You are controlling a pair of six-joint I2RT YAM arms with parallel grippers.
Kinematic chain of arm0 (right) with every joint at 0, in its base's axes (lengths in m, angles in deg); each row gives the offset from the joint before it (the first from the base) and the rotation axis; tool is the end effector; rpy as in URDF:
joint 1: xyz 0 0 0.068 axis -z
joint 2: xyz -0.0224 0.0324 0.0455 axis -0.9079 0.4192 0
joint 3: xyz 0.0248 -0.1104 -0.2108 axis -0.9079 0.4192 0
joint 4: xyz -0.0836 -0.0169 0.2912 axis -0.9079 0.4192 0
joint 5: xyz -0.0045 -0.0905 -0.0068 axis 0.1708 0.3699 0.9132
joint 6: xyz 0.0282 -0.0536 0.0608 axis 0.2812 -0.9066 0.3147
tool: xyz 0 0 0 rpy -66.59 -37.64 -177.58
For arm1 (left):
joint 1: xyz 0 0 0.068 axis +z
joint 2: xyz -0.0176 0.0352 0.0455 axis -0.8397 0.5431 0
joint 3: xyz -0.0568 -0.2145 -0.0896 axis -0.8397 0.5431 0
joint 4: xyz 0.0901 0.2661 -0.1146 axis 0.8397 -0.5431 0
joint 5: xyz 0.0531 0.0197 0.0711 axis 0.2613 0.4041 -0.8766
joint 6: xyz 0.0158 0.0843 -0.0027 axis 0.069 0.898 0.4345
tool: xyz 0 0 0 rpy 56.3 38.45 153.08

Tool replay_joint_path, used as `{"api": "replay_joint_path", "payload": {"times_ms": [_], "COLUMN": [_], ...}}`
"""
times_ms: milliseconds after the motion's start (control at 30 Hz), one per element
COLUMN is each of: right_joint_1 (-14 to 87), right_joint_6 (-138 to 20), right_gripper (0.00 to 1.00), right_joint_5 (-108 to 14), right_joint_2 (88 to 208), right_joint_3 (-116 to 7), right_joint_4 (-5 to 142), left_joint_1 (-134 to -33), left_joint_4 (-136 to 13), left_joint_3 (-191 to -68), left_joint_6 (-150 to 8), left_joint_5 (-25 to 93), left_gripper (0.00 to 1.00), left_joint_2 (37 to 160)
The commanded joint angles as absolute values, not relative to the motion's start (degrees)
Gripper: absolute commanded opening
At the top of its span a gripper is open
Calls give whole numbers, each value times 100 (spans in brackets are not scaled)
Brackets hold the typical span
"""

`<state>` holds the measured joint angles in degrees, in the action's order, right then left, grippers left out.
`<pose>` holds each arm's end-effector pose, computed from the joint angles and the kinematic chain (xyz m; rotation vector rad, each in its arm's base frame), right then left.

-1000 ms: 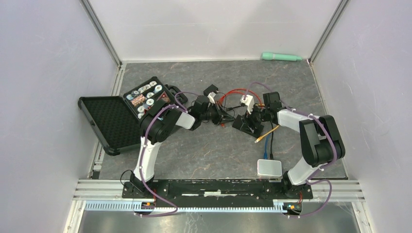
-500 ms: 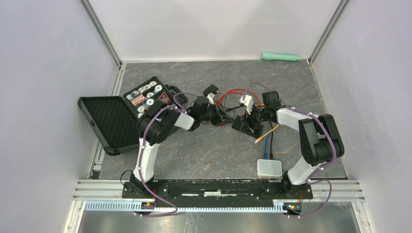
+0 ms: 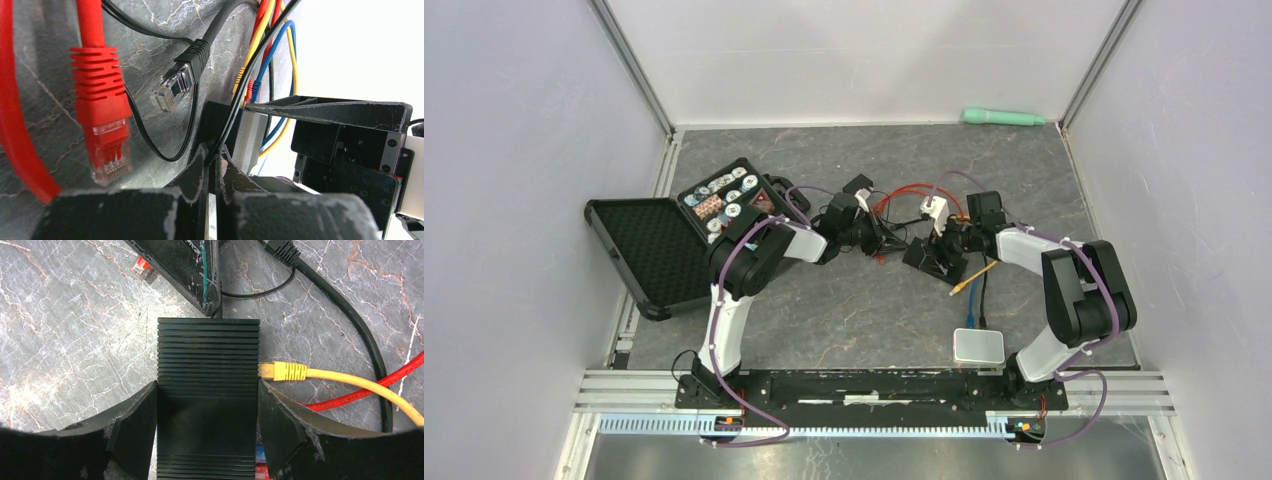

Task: Pull the plug from the switch port
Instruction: Move the switch port to the center of the board.

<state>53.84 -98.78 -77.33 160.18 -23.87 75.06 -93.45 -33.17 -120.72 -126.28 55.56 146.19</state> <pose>0.3305 0.1140 0.0564 -1.1234 2.0875 0.6571 0.3504 -0.3048 0.0152 -0.2711 2.4495 -1.5107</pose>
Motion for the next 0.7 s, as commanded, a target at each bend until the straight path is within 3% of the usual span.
{"api": "replay_joint_path", "payload": {"times_ms": [0,200,667], "right_joint_1": [5634,5634,5645], "right_joint_6": [-9762,-10206,-10183], "right_gripper": [0,0,0], "right_joint_5": [-6616,-7027,-6815], "right_joint_2": [16221,16306,15738], "right_joint_3": [-2362,-2655,-2142], "right_joint_4": [7537,8068,7494], "left_joint_1": [-9385,-9376,-9196], "left_joint_4": [-2805,-2288,-3855], "left_joint_3": [-11945,-11541,-11828], "left_joint_6": [-12723,-11881,-12343], "left_joint_5": [6092,6005,5282], "left_gripper": [2,2,2], "left_joint_2": [14426,14138,14560]}}
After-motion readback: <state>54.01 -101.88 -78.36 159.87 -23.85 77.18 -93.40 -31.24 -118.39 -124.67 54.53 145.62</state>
